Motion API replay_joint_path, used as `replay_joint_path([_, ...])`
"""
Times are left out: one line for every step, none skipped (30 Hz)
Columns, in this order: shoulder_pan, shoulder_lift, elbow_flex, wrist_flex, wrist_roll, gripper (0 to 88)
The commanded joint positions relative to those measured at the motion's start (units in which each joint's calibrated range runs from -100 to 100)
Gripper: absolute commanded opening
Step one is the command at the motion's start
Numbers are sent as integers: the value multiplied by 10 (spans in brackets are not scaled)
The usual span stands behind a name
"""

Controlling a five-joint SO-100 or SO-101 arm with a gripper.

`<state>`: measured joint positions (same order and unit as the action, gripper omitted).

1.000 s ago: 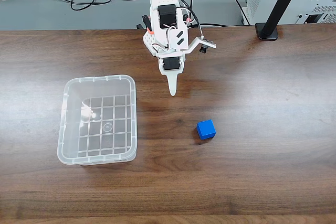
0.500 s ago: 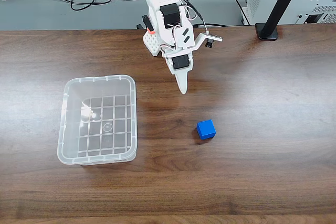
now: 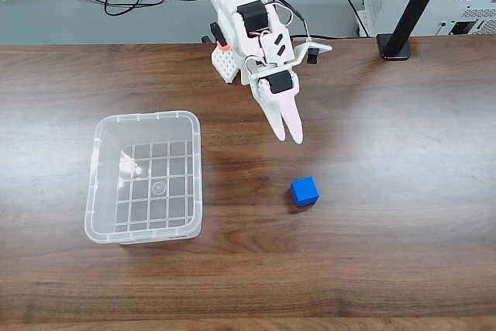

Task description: Pick and place a cube

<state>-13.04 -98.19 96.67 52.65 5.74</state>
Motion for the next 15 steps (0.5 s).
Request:
replay_joint_path([1,50,-91,39,6,261])
replay_joint_path([1,75,-105,39,6,261])
replay_joint_path([1,102,-121,37,6,261])
replay_joint_path([1,136,-145,36,4,261])
replay_joint_path([-1,170,-170,36,3,261])
replay_joint_path([-2,213,-201,35,2,261])
replay_joint_path([-2,253,-230,31,1,261])
replay_joint_path([1,299,-262,22,-6,261])
replay_joint_path([2,341,-291,14,-13,261])
replay_joint_path([2,390,-325,9,-20,261])
replay_joint_path([2,434,-354,9,-26,261])
replay_joint_path([2,482,-385,8,-34,261])
replay_joint_path([2,524,-412,7,-42,261])
replay_joint_path([2,570,-440,7,-51,261])
replay_joint_path([2,608,-465,7,-58,261])
